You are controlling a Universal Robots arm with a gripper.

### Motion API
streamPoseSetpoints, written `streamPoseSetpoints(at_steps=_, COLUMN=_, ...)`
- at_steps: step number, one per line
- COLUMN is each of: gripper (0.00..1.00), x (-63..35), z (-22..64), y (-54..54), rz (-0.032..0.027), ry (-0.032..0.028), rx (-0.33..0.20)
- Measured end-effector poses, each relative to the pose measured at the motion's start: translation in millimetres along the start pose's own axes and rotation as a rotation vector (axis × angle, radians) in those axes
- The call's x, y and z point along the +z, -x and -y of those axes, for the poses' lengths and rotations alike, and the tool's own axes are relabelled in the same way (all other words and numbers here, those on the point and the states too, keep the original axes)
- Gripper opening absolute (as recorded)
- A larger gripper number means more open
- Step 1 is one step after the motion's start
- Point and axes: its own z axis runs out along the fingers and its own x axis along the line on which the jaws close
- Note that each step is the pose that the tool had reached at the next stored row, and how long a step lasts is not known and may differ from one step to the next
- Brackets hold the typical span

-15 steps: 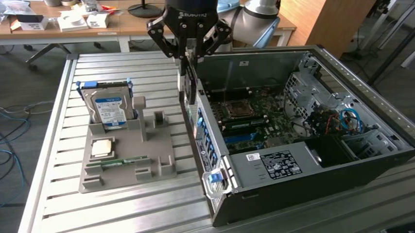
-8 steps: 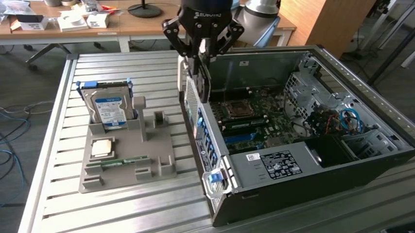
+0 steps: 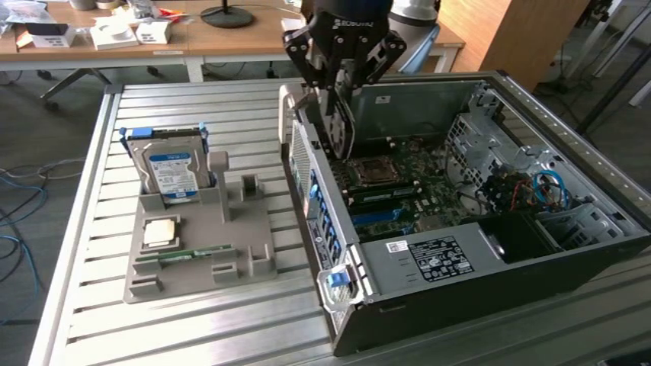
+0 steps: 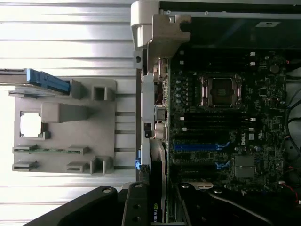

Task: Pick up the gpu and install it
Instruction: 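Pick up the gpu and move the gpu toward the slot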

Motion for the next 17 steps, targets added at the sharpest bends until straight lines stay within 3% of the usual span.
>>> streamPoseSetpoints(at_steps=17, gripper=0.26, x=0.5, z=-1.6, y=64.5, rz=-0.0001, ry=-0.0001, rx=0.0)
